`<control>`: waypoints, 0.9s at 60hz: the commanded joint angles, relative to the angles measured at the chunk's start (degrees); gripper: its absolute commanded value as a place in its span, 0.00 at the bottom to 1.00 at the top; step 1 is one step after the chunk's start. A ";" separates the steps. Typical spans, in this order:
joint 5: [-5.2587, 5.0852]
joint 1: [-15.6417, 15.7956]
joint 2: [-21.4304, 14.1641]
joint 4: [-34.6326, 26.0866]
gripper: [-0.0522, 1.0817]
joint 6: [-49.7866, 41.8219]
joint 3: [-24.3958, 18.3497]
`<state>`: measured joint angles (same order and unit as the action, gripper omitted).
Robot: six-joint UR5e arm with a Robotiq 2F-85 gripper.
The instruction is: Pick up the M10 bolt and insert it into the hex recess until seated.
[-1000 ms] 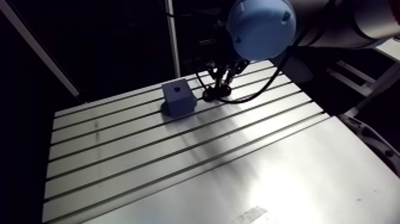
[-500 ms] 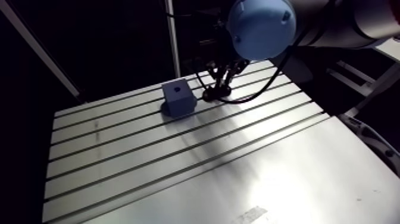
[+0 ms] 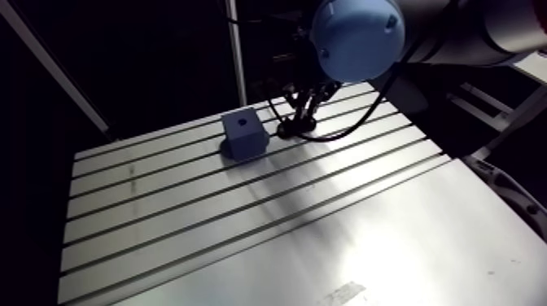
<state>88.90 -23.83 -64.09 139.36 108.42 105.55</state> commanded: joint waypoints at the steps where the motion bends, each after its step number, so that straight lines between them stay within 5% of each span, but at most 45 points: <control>1: 0.09 0.00 0.07 0.00 0.63 0.00 -0.03; 54: 0.09 0.00 0.07 0.00 0.69 0.18 -0.28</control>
<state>88.99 -23.82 -64.02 139.36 108.58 105.48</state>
